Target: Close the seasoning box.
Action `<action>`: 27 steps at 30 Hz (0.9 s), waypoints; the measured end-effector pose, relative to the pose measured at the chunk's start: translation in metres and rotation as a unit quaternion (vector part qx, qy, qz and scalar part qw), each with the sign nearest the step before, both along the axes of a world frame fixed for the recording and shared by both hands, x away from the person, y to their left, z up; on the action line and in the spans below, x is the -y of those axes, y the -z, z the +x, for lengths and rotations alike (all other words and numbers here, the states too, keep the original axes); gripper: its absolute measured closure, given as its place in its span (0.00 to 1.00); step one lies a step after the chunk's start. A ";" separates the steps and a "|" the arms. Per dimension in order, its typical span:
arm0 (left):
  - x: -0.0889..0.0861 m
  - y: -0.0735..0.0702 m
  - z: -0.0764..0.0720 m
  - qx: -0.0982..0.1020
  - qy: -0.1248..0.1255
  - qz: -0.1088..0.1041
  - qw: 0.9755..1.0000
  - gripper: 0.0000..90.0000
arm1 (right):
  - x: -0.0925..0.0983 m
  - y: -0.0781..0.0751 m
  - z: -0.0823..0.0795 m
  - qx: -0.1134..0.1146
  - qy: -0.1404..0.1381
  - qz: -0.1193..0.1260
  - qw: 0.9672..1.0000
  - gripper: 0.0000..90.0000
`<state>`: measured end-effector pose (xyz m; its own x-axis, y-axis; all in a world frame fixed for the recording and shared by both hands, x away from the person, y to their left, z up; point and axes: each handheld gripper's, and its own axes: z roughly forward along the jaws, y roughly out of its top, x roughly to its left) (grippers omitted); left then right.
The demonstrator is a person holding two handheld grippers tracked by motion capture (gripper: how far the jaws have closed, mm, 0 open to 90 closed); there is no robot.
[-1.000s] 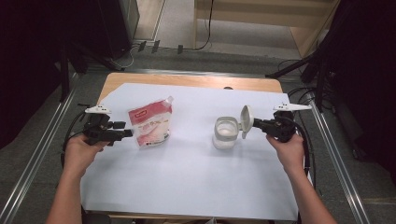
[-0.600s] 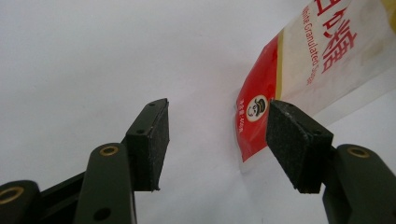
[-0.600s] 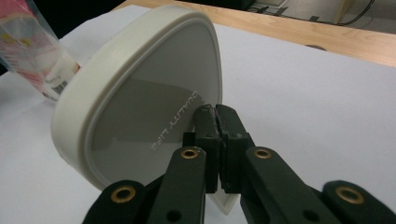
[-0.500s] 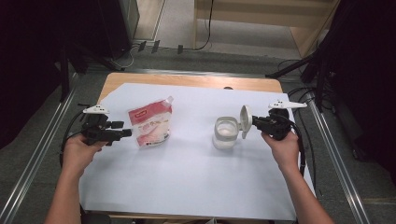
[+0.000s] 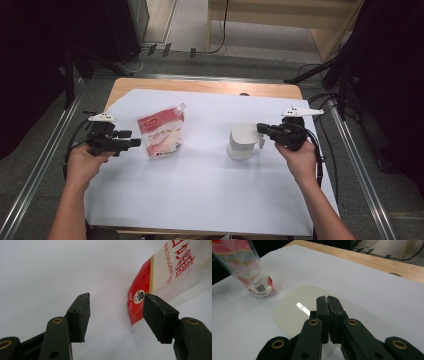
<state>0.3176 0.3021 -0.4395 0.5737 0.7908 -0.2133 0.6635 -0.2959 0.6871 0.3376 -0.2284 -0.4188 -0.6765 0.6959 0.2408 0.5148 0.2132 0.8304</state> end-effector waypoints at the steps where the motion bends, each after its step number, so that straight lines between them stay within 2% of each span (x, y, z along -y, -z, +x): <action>1: -0.001 -0.001 0.000 -0.003 0.003 0.002 1.000 0.45 | -0.001 0.000 -0.001 -0.002 -0.001 -0.001 1.000 0.96; 5: 0.001 0.000 0.000 -0.001 -0.002 -0.003 1.000 0.44 | -0.004 -0.001 -0.002 0.004 -0.009 -0.001 1.000 0.88; 7: 0.002 0.001 0.001 0.000 -0.001 0.005 1.000 0.43 | -0.004 -0.003 -0.003 0.006 -0.011 0.003 1.000 0.83; 10: 0.003 0.001 0.002 -0.006 0.003 0.004 1.000 0.42 | -0.002 -0.003 -0.003 0.013 -0.012 0.001 1.000 0.74; 12: 0.004 0.002 0.001 -0.002 0.001 0.007 1.000 0.41 | -0.001 -0.003 -0.003 0.011 -0.008 0.000 1.000 0.70; 16: 0.005 0.003 0.002 -0.010 0.003 0.009 1.000 0.41 | 0.003 -0.001 -0.004 0.006 -0.004 -0.002 1.000 0.66; 19: 0.005 0.003 0.002 -0.009 0.003 0.008 1.000 0.41 | 0.006 0.001 -0.005 0.011 -0.004 -0.004 1.000 0.65; 22: 0.006 0.004 0.002 -0.008 0.001 0.006 1.000 0.41 | 0.009 0.001 -0.007 0.005 0.002 -0.001 1.000 0.65; 25: 0.005 0.003 0.002 -0.009 0.006 0.013 1.000 0.41 | 0.013 0.001 -0.008 0.008 0.004 -0.004 1.000 0.65; 27: 0.005 0.003 0.002 -0.011 0.003 0.009 1.000 0.41 | 0.016 0.000 -0.009 0.008 0.008 -0.004 1.000 0.65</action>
<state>0.3193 0.2967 -0.4428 0.5743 0.7906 -0.2124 0.6765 -0.3122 0.6670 0.3283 -0.2448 -0.4189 -0.6685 0.7091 0.2243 0.5047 0.2110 0.8371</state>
